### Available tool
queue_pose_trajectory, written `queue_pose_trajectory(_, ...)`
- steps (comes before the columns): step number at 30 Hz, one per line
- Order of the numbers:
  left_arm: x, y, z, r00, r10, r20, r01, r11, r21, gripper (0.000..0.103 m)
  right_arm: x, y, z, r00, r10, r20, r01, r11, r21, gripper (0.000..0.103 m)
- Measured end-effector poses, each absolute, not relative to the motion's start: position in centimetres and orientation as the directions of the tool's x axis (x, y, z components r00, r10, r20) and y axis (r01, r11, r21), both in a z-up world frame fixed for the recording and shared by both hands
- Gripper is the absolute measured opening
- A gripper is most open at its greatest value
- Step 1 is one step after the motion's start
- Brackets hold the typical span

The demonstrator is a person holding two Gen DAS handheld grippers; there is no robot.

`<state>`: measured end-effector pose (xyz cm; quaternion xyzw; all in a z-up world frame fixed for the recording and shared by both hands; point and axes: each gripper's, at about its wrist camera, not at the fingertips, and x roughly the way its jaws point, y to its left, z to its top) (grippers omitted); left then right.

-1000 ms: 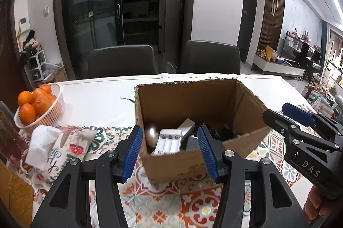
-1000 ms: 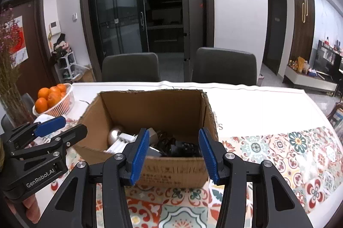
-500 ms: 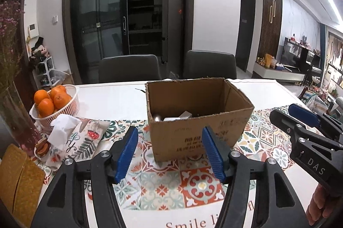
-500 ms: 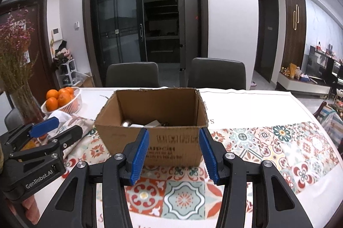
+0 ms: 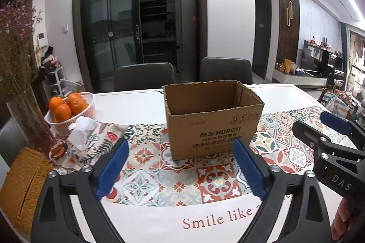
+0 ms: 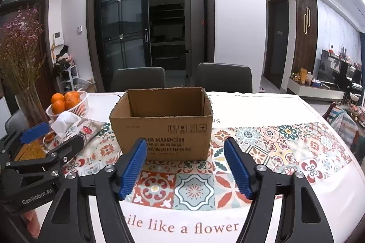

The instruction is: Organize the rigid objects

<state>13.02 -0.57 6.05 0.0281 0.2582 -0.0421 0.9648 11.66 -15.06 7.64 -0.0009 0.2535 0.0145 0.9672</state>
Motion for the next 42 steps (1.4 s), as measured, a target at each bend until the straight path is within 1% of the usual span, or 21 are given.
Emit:
queue_pose_trajectory(2, 12.6, -0.3, 6.0, 0.868, -0.047, -0.494, 0.079, 0.996, 0.044, 0.1, 11.3, -15.0, 7.7, 0.873, 0.018, -0.488, -0.021, 1.0, -0.002, 0.075)
queue_pose_trajectory(5, 11.9, -0.3, 6.1, 0.877, -0.02, -0.481, 0.055, 0.997, 0.058, 0.103, 11.0, -15.0, 7.6, 0.873, 0.011, -0.488, -0.015, 1.0, -0.004, 0.077)
queue_pose_trajectory(11, 10.9, -0.1, 6.1, 0.877, -0.021, -0.481, 0.052, 0.997, 0.051, 0.103, 10.0, -15.1, 7.3, 0.873, 0.012, -0.487, -0.014, 1.0, 0.0, 0.08)
queue_pose_trajectory(20, 10.0, -0.5, 6.3, 0.878, -0.032, -0.477, 0.062, 0.997, 0.047, 0.103, 8.3, -15.2, 7.7, 0.889, -0.027, -0.458, 0.016, 0.999, -0.028, 0.083)
queue_pose_trajectory(32, 9.6, -0.9, 6.6, 0.881, -0.014, -0.473, 0.045, 0.998, 0.054, 0.103, 7.6, -15.6, 7.9, 0.891, -0.022, -0.453, 0.02, 1.0, -0.009, 0.084)
queue_pose_trajectory(42, 9.6, -1.0, 6.5, 0.877, -0.022, -0.48, 0.05, 0.998, 0.047, 0.103, 7.5, -15.7, 7.9, 0.891, -0.022, -0.454, 0.021, 1.0, -0.007, 0.084)
